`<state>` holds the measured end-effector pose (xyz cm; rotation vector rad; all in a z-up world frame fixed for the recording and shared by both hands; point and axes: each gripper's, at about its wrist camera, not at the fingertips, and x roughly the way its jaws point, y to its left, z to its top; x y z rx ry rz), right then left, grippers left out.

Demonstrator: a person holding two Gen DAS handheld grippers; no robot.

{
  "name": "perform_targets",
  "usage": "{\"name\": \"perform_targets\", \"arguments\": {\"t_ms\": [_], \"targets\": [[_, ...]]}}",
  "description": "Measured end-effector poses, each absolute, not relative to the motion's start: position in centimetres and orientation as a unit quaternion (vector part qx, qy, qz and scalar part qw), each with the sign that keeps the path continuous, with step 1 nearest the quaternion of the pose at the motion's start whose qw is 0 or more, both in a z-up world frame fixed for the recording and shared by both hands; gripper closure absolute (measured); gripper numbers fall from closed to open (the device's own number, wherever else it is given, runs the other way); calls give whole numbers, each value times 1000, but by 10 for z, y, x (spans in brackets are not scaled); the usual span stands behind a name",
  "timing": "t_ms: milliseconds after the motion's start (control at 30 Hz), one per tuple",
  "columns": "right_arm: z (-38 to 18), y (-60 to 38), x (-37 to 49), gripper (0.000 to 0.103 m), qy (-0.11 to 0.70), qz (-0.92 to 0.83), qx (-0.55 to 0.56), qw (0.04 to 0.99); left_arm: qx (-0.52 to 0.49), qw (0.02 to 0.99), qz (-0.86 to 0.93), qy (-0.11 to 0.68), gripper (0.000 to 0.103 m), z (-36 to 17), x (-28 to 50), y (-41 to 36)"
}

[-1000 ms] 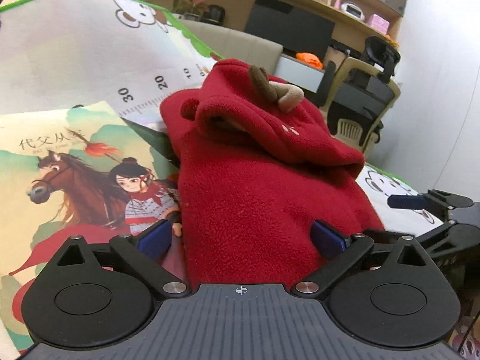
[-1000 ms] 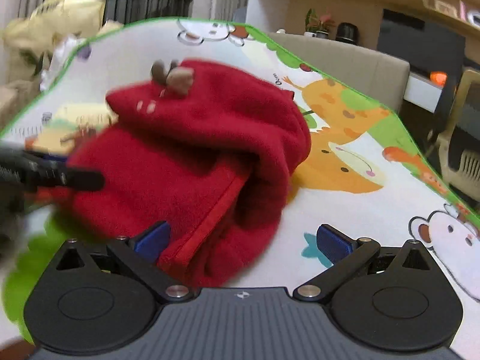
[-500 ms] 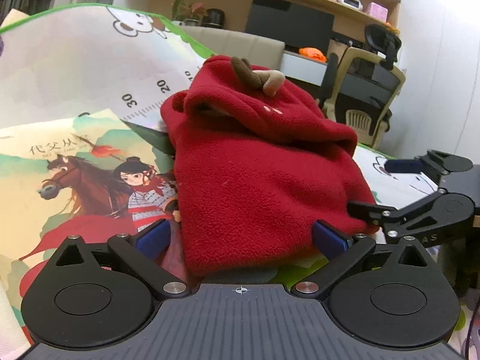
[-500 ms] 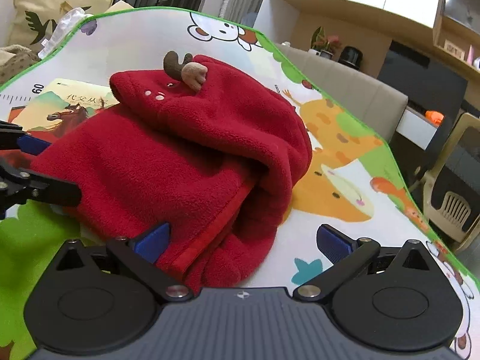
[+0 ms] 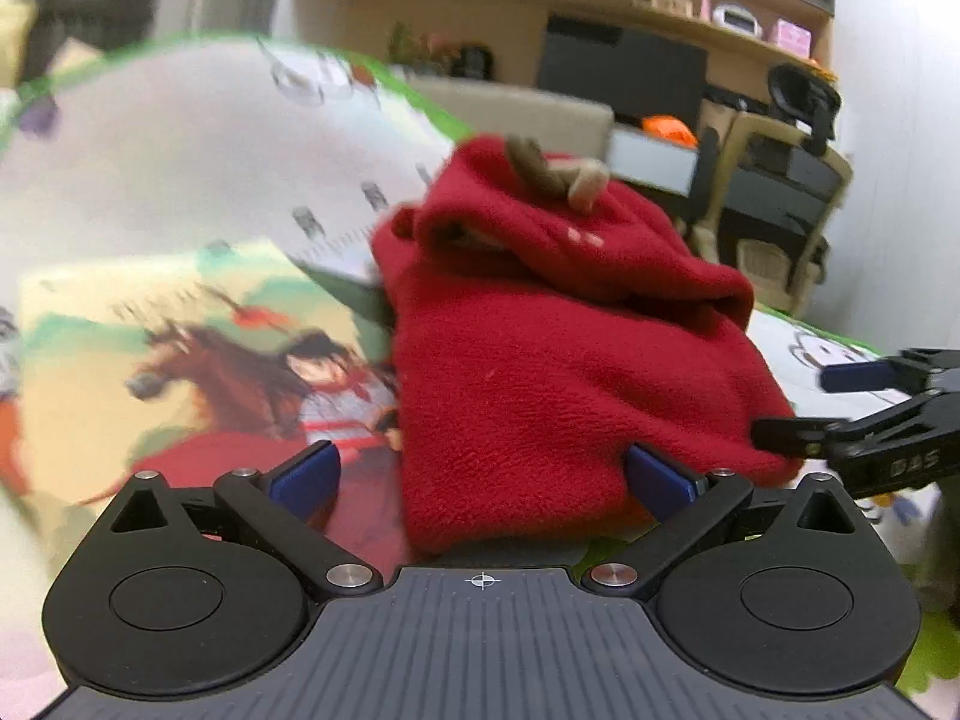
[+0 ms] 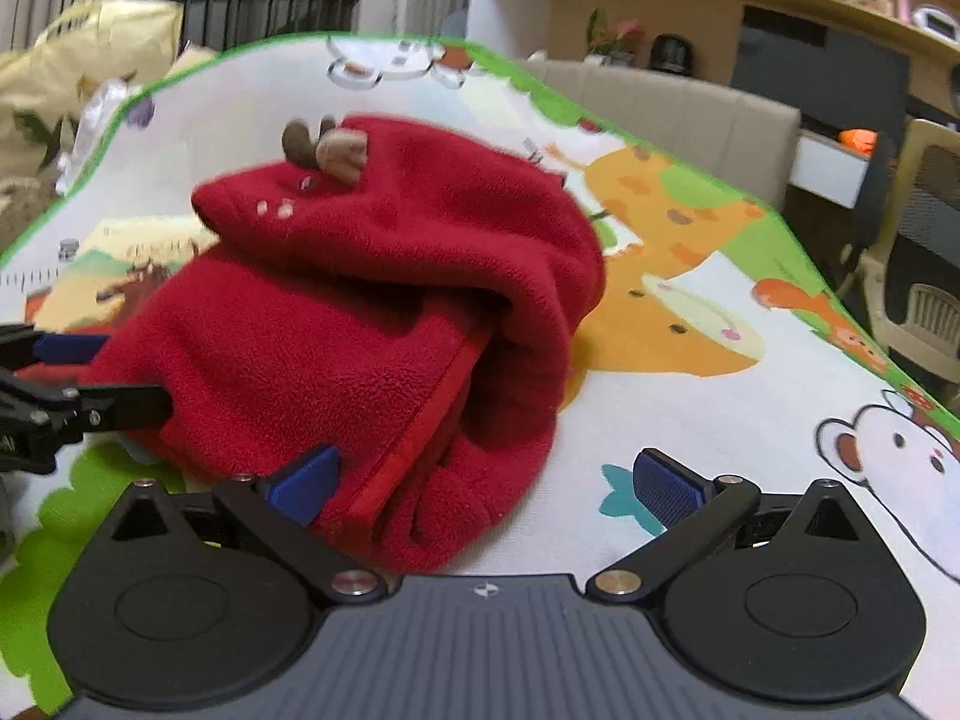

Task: Fold clothes

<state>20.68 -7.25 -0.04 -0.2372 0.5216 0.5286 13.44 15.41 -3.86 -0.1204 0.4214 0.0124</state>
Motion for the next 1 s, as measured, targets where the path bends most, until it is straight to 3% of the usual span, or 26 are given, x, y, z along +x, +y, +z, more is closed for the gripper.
{"name": "perform_targets", "arguments": {"t_ms": [67, 367, 533, 1000], "targets": [[3, -81, 191, 0, 234, 247, -105, 934, -32, 984, 8, 174, 0, -38, 116, 142], [5, -123, 112, 0, 207, 228, -93, 947, -48, 986, -1, 162, 0, -52, 72, 115], [6, -126, 111, 0, 187, 204, -85, 957, -34, 980, 19, 196, 0, -57, 84, 112], [3, -113, 112, 0, 197, 210, -125, 950, -45, 983, 12, 180, 0, -62, 80, 116]]}}
